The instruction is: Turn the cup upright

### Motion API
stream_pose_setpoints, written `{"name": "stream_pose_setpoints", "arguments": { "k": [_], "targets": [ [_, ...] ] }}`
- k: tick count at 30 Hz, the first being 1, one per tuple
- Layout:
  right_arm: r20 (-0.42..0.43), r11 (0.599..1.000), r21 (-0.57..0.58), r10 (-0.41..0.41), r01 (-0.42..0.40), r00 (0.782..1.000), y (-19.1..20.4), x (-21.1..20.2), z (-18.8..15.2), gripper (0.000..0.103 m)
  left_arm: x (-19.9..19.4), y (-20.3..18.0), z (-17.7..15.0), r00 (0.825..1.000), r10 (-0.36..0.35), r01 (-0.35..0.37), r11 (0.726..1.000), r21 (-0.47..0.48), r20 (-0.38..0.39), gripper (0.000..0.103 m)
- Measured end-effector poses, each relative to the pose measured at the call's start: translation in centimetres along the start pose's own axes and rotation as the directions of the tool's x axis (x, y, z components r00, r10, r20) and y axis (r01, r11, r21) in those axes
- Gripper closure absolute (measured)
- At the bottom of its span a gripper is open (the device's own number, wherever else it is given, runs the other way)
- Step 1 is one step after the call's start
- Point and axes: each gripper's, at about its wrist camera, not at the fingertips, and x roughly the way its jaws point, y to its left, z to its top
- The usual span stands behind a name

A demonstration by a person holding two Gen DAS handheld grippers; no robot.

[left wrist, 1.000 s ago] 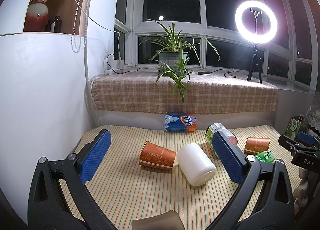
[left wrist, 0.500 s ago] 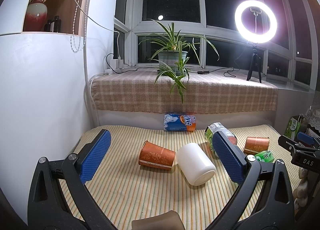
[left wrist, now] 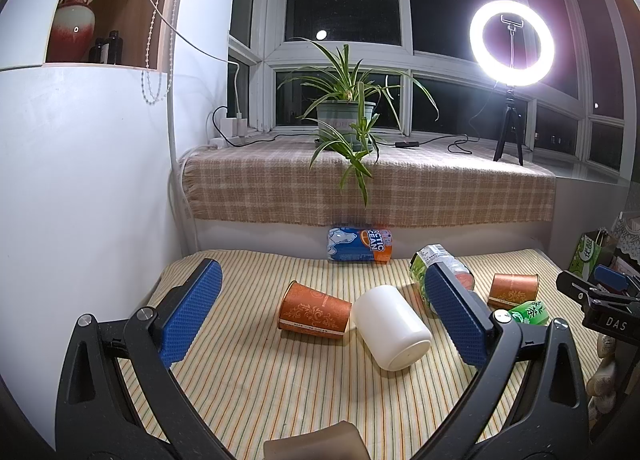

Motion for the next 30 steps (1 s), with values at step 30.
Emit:
{"name": "stream_pose_setpoints", "arguments": {
  "k": [30],
  "targets": [
    [-0.191,0.992,0.099,0.091,-0.073,0.977,-4.5,4.9,2.0,0.000,1.1,1.1,-3.3,0.992,0.018,-0.017,1.000,0.009,-0.123,0.000]
  ]
}}
